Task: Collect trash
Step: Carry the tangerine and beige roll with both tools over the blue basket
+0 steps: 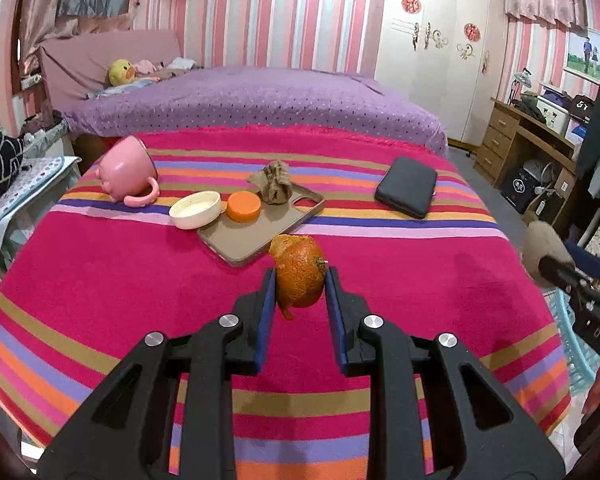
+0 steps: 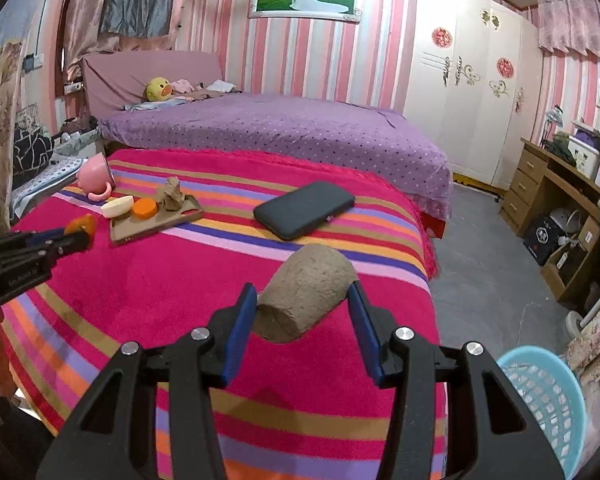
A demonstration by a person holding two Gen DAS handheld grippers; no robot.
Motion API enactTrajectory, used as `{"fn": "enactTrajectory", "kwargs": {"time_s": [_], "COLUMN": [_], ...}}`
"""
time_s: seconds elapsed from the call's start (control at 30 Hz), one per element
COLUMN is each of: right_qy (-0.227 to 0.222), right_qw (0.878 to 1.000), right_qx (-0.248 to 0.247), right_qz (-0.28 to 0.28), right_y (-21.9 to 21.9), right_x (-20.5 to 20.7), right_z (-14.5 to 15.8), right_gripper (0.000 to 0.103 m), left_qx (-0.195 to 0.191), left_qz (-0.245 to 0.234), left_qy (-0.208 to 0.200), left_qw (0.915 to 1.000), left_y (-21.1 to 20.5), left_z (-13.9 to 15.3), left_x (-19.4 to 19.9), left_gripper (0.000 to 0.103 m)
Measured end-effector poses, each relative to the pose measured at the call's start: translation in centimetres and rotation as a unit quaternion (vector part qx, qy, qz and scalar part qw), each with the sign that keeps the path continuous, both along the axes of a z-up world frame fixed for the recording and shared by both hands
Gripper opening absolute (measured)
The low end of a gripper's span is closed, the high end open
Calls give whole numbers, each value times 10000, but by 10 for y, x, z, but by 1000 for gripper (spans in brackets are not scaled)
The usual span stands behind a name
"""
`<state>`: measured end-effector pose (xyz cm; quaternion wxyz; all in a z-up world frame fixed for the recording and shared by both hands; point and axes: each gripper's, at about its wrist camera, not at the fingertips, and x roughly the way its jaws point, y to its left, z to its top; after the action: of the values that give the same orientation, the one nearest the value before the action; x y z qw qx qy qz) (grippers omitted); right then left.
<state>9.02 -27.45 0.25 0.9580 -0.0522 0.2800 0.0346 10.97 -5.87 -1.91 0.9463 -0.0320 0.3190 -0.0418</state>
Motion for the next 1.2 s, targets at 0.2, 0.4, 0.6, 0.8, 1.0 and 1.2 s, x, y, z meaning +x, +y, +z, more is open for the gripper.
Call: {"fn": "enactTrajectory", "kwargs": {"time_s": [0.2,0.4,0.6,0.8,1.0,1.2], "right_qy": [-143,-315,-429,-445,-434,-293], "right_qw": [9998,9982,9944,9871,9803,9748], "right_qx": [64,231,246,260,189,270], "right_qz": [-120,-448,-934,-1517,-1916,-2197], "right_y": [-28,-79,-132,-192,-235,-263], "right_x": [-25,-50,-74,-101,-118,-123], "right_z": [6,18,22,18,14,-1], "right_gripper": [47,47,47,47,47,47], "left_qx": [7,127,214,220,194,194], "left_qz": [-102,-396,-931,-1459,-1957,-2173], "left_qy": [-162,-358,-504,-562,-468,-300], "left_qw": [9998,9985,9941,9875,9793,9754], "left_y": [-33,-82,-155,-226,-287,-327], "left_z": [11,20,29,28,16,0], "left_x": [-14,-29,-37,-50,-60,-61], "left_gripper": [24,24,24,24,24,24]}}
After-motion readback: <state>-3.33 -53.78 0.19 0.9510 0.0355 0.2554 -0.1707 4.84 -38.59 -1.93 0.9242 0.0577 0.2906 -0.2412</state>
